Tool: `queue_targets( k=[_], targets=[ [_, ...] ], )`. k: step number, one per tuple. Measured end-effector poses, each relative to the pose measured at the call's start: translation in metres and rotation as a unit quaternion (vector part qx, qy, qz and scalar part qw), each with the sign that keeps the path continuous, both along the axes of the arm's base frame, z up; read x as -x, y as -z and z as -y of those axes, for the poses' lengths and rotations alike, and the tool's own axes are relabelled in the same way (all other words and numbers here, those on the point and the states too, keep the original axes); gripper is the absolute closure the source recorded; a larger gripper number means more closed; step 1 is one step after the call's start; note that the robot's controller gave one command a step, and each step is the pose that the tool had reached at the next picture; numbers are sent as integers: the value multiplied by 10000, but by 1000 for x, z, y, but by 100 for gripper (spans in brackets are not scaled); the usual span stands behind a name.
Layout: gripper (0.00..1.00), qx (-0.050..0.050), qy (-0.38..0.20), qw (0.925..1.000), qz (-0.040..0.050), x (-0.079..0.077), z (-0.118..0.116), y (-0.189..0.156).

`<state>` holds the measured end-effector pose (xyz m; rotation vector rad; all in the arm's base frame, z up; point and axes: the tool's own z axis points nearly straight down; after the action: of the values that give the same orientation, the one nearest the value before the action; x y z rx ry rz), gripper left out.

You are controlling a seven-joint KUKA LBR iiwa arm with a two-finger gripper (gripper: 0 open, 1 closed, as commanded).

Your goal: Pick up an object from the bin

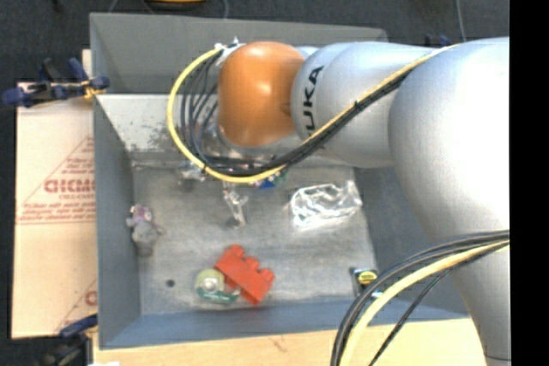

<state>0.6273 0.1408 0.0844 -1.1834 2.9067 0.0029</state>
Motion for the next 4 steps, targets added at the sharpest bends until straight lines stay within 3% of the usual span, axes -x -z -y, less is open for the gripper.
queue_targets(
  k=[1, 2, 3, 4],
  targets=[
    [0, -12, -628, 9980, 22, 30, -89, -23],
    [0, 17, -223, 9998, 13, 21, -94, 13],
    [100, 1, -213, 9998, 8, 22, -95, 12],
    [100, -4, -386, 9992, 54, 24, -95, -113]
  ],
)
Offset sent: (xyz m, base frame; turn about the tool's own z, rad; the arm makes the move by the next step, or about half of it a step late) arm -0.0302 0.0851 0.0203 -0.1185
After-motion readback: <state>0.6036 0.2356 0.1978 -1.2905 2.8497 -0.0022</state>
